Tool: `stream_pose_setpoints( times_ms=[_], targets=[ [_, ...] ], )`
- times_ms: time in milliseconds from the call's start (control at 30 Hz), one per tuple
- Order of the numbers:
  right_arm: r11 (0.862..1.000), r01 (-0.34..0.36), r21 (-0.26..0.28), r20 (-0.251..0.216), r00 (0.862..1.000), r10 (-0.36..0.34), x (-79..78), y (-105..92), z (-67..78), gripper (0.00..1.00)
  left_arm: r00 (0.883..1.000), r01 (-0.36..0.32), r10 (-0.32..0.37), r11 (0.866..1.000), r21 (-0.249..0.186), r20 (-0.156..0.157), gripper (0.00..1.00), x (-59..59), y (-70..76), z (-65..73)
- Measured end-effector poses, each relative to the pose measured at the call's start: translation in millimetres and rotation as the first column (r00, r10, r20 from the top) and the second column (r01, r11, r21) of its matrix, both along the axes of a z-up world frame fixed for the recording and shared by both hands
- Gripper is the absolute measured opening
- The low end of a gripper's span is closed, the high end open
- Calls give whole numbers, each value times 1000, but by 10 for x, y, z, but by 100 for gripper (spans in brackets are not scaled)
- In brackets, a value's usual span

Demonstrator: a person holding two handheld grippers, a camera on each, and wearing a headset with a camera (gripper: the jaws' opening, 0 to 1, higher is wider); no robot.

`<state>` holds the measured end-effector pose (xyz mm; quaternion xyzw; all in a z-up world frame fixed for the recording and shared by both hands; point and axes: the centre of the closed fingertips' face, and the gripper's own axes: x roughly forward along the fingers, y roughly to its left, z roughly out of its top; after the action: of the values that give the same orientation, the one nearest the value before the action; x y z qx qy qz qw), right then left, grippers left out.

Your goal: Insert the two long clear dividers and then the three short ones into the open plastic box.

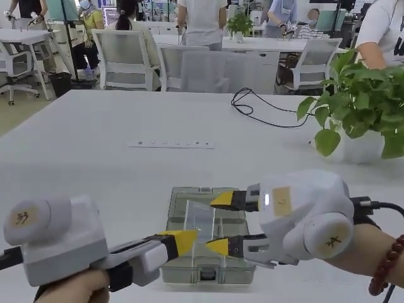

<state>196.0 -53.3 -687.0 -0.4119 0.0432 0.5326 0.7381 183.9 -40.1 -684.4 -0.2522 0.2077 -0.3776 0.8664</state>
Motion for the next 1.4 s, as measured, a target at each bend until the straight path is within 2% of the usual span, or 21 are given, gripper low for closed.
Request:
stream_pose_setpoints(
  times_ms=[100,233,300,433,500,533,600,633,700,767,867,900,967,1000,1033,1067,1167,1200,1267,1333,1400],
  targets=[
    [1000,11,14,-12,1000,-11,-4,9,14,33,1000,-1,1,1000,10,5,0,0,10,6],
    [999,8,38,-32,999,-7,-32,43,37,33,1000,5,-8,995,95,25,0,-7,27,-50],
    [999,11,47,-41,999,-9,-39,52,43,34,999,8,-13,993,120,37,0,-13,30,-64],
    [997,14,75,-91,996,-7,-78,72,68,34,998,22,-32,986,165,57,0,-45,60,-129],
    [996,10,86,-111,994,-1,-102,83,79,34,996,25,-42,979,202,81,0,-56,87,-163],
    [996,11,90,-118,993,0,-106,85,83,34,995,26,-44,979,204,85,0,-60,86,-162],
    [993,23,114,-168,986,-3,-122,93,84,33,991,36,-63,977,209,122,0,-59,61,-112],
    [992,22,120,-182,983,0,-119,90,92,33,985,38,-78,967,252,151,0,-47,75,-117],
    [991,28,131,-197,980,-2,-98,77,115,33,979,64,-122,945,322,165,0,-74,72,-152],
    [988,36,151,-226,974,-1,-101,75,141,32,971,74,-149,931,358,187,0,-81,70,-159],
    [986,34,164,-256,967,9,-101,61,166,32,962,97,-188,912,398,197,0,-98,68,-179],
    [986,32,163,-267,964,13,-103,54,163,32,960,108,-198,913,394,196,0,-108,61,-178],
    [987,22,157,-275,961,22,-117,46,149,32,951,123,-225,904,409,210,0,-114,59,-171],
    [988,14,155,-289,957,32,-138,44,139,31,941,137,-257,885,446,222,0,-122,69,-176],
    [988,13,156,-294,955,34,-144,45,135,31,936,140,-268,878,457,228,0,-123,70,-173],
    [989,-2,147,-313,948,49,-180,44,106,31,925,151,-297,860,488,236,0,-134,70,-171],
    [991,-21,132,-325,944,63,-216,38,67,31,912,175,-332,846,503,242,0,-151,63,-167],
    [991,-24,130,-326,943,65,-221,37,54,31,897,196,-372,821,536,240,0,-175,65,-187],
    [991,-23,135,-348,935,69,-241,36,19,30,882,212,-408,790,575,235,0,-199,68,-223],
    [990,-29,139,-359,930,77,-263,37,-9,29,878,226,-419,789,572,231,0,-219,53,-231],
    [990,-36,134,-371,925,84,-292,36,-46,28,865,239,-444,777,583,236,0,-238,43,-239]
  ],
)
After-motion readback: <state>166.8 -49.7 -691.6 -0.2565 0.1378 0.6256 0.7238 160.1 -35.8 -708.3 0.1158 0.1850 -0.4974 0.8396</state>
